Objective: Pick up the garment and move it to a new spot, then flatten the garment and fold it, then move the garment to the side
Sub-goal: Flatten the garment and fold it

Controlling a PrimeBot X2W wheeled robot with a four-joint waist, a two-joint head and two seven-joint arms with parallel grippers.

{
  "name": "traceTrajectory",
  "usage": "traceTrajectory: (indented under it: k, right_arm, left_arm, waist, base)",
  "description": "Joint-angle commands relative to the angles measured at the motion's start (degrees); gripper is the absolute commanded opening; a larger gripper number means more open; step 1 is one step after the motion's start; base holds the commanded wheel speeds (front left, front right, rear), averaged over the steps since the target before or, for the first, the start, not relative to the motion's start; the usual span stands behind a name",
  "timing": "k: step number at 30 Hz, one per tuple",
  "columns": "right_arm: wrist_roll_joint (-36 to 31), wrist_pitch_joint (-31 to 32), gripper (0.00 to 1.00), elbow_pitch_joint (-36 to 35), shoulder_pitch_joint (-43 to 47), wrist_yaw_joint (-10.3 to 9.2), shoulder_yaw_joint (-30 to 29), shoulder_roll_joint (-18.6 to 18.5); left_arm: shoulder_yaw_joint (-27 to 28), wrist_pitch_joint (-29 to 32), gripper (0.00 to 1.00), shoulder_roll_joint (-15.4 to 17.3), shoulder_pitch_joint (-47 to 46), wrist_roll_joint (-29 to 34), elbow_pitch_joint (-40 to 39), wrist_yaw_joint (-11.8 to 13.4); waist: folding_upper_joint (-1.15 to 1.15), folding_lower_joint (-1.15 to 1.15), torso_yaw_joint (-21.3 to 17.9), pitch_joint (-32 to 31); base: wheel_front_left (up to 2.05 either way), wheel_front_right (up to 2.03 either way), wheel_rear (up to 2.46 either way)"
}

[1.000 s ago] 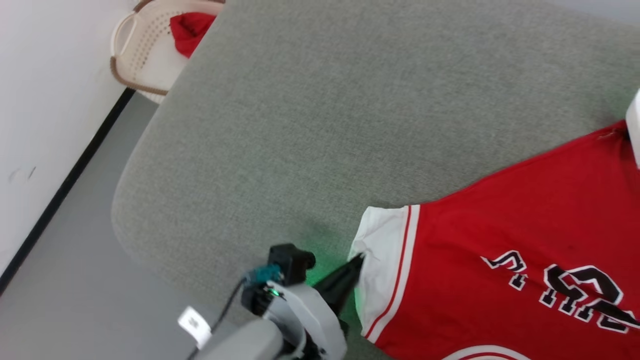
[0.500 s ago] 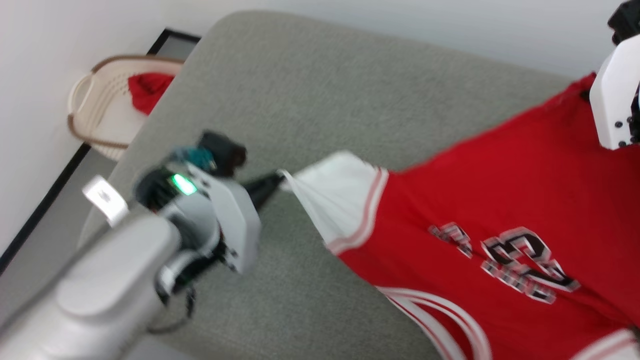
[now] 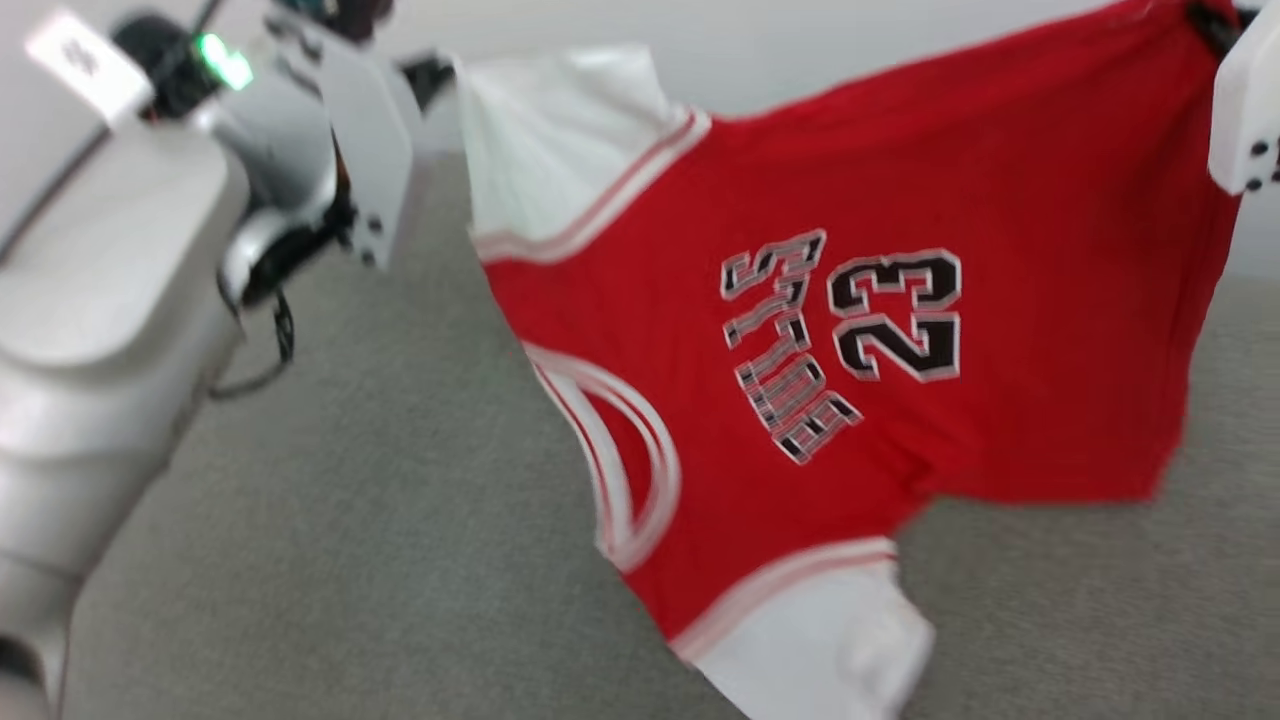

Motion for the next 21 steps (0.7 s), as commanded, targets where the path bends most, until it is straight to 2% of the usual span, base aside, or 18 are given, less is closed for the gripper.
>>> traceTrajectory:
  k: [1, 10, 14, 17, 21]
  right_arm:
    - [-1.2, -2.0, 0.00, 1.5, -1.6, -0.08, -0.9, 1.2]
    - [-6.9, -10.6, 0.00, 13.2, -9.0, -0.08, -5.2, 9.8]
    - [-8.7, -13.9, 0.00, 17.7, -12.1, -0.08, -6.9, 13.3]
    - [-9.4, -15.4, 0.00, 20.2, -13.7, -0.07, -7.7, 15.7]
    - [-10.5, -17.4, 0.00, 21.8, -15.7, -0.08, -8.3, 17.1]
  left_arm:
    - [0.0, -0.8, 0.00, -0.7, -2.8, 0.7, 2.4, -0.3]
    - [1.3, -7.3, 0.00, -7.2, -15.1, 1.7, 19.4, -0.6]
    - [2.4, -11.8, 0.00, -9.5, -19.1, 2.1, 25.9, 0.5]
    - [2.6, -15.0, 0.00, -10.6, -21.8, 2.9, 29.6, 1.0]
    - [3.1, -19.2, 0.00, -11.6, -25.2, 3.4, 33.3, 1.2]
  waist:
    - [0.00, 0.00, -3.4, -3.0]
    - [0.00, 0.00, -7.3, -4.0]
    - [0.00, 0.00, -8.9, -4.1]
    - [0.00, 0.00, -9.9, -3.6]
    - [0.00, 0.00, -11.1, -2.2]
  base:
    - [0.00, 0.00, 0.00]
    - [0.00, 0.00, 0.00]
    - [0.00, 0.00, 0.00]
    - [0.00, 0.00, 0.00]
    - [0.00, 0.00, 0.00]
